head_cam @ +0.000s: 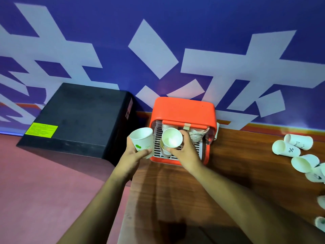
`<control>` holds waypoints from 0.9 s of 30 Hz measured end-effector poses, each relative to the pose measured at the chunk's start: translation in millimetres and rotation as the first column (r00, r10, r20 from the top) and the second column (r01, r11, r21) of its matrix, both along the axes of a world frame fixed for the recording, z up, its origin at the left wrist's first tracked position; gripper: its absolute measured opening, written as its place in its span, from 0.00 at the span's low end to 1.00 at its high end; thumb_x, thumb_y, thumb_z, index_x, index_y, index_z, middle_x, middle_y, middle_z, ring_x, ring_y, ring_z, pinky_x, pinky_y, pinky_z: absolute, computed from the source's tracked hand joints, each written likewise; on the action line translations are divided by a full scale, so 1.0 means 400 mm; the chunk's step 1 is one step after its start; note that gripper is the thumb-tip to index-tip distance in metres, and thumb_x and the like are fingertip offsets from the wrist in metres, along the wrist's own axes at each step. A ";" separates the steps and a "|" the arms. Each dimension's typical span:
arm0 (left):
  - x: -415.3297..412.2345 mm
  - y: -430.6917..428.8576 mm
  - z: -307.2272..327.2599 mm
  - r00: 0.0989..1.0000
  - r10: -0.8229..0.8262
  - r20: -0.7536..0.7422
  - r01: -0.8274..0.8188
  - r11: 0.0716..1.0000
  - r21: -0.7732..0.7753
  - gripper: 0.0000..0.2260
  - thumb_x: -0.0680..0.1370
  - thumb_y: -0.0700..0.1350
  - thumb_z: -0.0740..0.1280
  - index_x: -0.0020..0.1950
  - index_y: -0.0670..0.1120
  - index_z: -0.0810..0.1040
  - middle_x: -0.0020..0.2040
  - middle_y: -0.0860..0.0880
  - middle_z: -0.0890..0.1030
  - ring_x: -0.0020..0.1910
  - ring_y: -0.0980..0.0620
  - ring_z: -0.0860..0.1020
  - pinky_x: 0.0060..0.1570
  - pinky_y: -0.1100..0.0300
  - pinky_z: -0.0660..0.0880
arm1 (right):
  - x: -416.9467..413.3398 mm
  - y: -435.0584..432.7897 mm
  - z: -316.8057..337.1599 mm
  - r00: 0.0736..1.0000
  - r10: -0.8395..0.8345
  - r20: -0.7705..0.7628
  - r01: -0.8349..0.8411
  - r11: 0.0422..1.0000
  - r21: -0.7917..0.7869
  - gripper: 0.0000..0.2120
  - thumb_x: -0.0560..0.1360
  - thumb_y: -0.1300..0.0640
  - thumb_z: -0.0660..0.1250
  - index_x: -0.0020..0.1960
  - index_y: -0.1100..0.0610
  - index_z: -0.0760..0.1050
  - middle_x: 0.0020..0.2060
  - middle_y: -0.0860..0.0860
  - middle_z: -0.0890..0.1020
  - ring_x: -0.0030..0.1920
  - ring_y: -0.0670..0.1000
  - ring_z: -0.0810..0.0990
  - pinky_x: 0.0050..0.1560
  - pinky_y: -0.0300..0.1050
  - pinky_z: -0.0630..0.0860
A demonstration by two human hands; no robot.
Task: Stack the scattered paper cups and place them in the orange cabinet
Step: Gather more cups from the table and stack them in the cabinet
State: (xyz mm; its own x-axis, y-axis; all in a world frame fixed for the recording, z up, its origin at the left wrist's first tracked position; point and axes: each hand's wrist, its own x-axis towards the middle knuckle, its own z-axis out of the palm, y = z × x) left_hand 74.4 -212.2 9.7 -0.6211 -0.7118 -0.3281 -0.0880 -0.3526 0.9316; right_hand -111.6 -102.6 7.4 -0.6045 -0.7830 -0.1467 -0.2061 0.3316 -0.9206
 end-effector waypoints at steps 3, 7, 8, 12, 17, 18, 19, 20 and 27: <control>-0.005 -0.015 -0.007 1.000 -0.020 0.022 0.021 0.999 -0.029 0.35 0.67 0.44 0.77 0.71 0.54 0.66 0.66 0.43 0.78 0.67 0.42 0.77 0.68 0.36 0.72 | 0.003 -0.008 0.003 0.995 0.017 -0.101 -0.004 0.992 0.124 0.41 0.64 0.53 0.81 0.72 0.54 0.65 0.64 0.47 0.73 0.66 0.49 0.71 0.64 0.39 0.66; -0.017 -0.021 0.001 0.998 -0.044 0.053 0.049 0.994 -0.100 0.35 0.66 0.48 0.78 0.70 0.57 0.68 0.64 0.48 0.80 0.65 0.47 0.78 0.67 0.41 0.74 | -0.011 0.011 0.032 0.972 0.083 -0.221 -0.038 0.979 0.200 0.35 0.69 0.54 0.77 0.72 0.57 0.67 0.68 0.52 0.72 0.70 0.52 0.69 0.64 0.35 0.61; -0.021 -0.021 0.005 0.997 -0.052 0.055 0.059 0.991 -0.120 0.35 0.67 0.49 0.78 0.71 0.57 0.69 0.65 0.49 0.79 0.66 0.48 0.78 0.68 0.42 0.74 | -0.015 0.015 0.041 0.971 0.078 -0.226 -0.043 0.986 0.159 0.29 0.71 0.55 0.75 0.69 0.56 0.70 0.65 0.51 0.74 0.68 0.51 0.72 0.64 0.35 0.63; -0.052 -0.013 0.028 0.988 -0.129 0.081 0.145 0.958 -0.249 0.35 0.70 0.49 0.79 0.74 0.57 0.69 0.69 0.51 0.76 0.68 0.49 0.76 0.69 0.41 0.72 | -0.023 0.004 0.100 0.984 0.072 0.163 -0.064 0.997 -0.050 0.21 0.75 0.58 0.73 0.65 0.50 0.71 0.63 0.50 0.77 0.62 0.47 0.77 0.62 0.41 0.74; -0.104 0.001 0.050 0.965 -0.225 0.137 0.262 0.865 -0.427 0.34 0.74 0.41 0.77 0.73 0.58 0.65 0.69 0.61 0.73 0.70 0.59 0.71 0.73 0.53 0.68 | -0.026 -0.008 0.122 0.959 0.134 0.250 -0.107 0.987 -0.117 0.22 0.74 0.65 0.72 0.62 0.47 0.73 0.61 0.51 0.80 0.61 0.50 0.79 0.58 0.38 0.76; -0.108 0.001 0.052 0.960 -0.241 0.145 0.281 0.859 -0.429 0.33 0.73 0.42 0.77 0.72 0.61 0.65 0.69 0.64 0.73 0.69 0.62 0.71 0.72 0.57 0.67 | -0.027 -0.004 0.121 0.957 0.131 0.258 -0.103 0.987 -0.120 0.21 0.74 0.65 0.72 0.61 0.46 0.74 0.60 0.50 0.81 0.62 0.49 0.79 0.58 0.38 0.75; -0.109 0.001 0.053 0.954 -0.258 0.151 0.298 0.860 -0.414 0.33 0.73 0.45 0.77 0.72 0.63 0.66 0.68 0.65 0.73 0.70 0.62 0.71 0.72 0.58 0.67 | -0.029 0.000 0.117 0.957 0.133 0.259 -0.106 0.988 -0.115 0.21 0.74 0.65 0.72 0.61 0.46 0.74 0.60 0.48 0.81 0.62 0.47 0.79 0.58 0.37 0.75; -0.109 -0.001 0.054 0.950 -0.274 0.151 0.312 0.866 -0.390 0.32 0.73 0.50 0.77 0.72 0.64 0.66 0.70 0.63 0.73 0.71 0.61 0.70 0.73 0.57 0.67 | -0.032 0.004 0.114 0.955 0.132 0.264 -0.106 0.988 -0.112 0.22 0.74 0.65 0.72 0.61 0.46 0.74 0.60 0.47 0.80 0.63 0.45 0.78 0.57 0.35 0.75; -0.117 -0.028 0.031 0.956 -0.244 0.161 0.290 0.865 -0.409 0.30 0.73 0.59 0.72 0.74 0.53 0.71 0.68 0.52 0.75 0.69 0.54 0.74 0.69 0.43 0.73 | -0.042 0.017 0.069 0.963 0.134 0.233 -0.119 0.990 -0.079 0.23 0.74 0.66 0.71 0.62 0.45 0.71 0.62 0.45 0.79 0.64 0.44 0.77 0.66 0.44 0.73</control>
